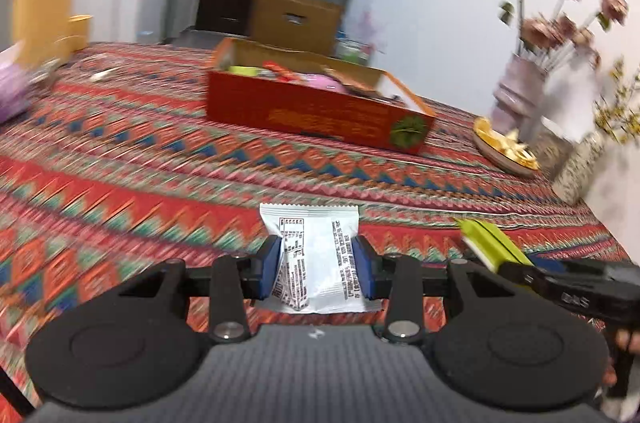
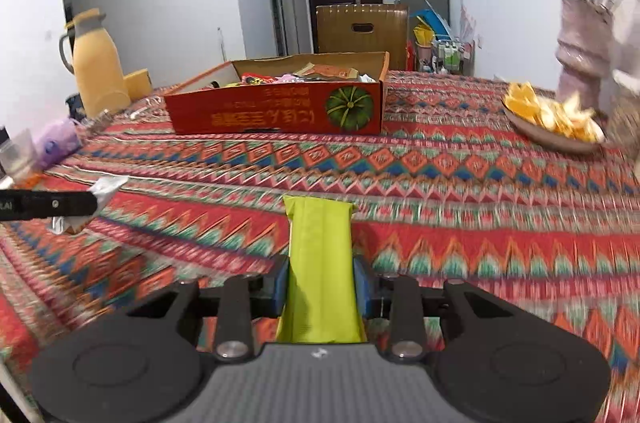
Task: Organize snacks
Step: 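Carry the white packet and lime-green bar over the box with both tools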
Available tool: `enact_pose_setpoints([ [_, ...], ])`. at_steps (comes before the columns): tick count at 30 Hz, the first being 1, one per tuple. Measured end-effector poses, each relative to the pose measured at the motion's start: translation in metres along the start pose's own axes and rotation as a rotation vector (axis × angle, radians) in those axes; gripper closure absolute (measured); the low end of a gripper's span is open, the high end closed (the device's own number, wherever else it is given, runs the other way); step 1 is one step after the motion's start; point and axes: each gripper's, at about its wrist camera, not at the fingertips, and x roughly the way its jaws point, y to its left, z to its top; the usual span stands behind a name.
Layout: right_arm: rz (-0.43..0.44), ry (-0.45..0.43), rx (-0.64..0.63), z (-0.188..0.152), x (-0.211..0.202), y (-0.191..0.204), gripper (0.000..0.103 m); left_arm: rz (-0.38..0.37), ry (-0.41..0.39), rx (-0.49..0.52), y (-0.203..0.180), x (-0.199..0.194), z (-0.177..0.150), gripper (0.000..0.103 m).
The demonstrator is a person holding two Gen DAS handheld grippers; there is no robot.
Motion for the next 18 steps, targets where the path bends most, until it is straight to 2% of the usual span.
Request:
enact_pose_setpoints([
  [7,0.018,-0.002,0.039,-0.03,-0.038,0.022,0.071,-0.016,0.036,0.002,0.003,-0.028,-0.031,0.063],
  [9,0.048,-0.02,0.066,-0.034,-0.049,0.025,0.071,-0.019,0.027,0.004,0.004,-0.036,-0.036,0.063],
  [18,0.067,-0.076,0.069,-0.029,-0.079,0.031,0.071,-0.063,-0.042,0.013,-0.001,-0.062,-0.035,0.063],
])
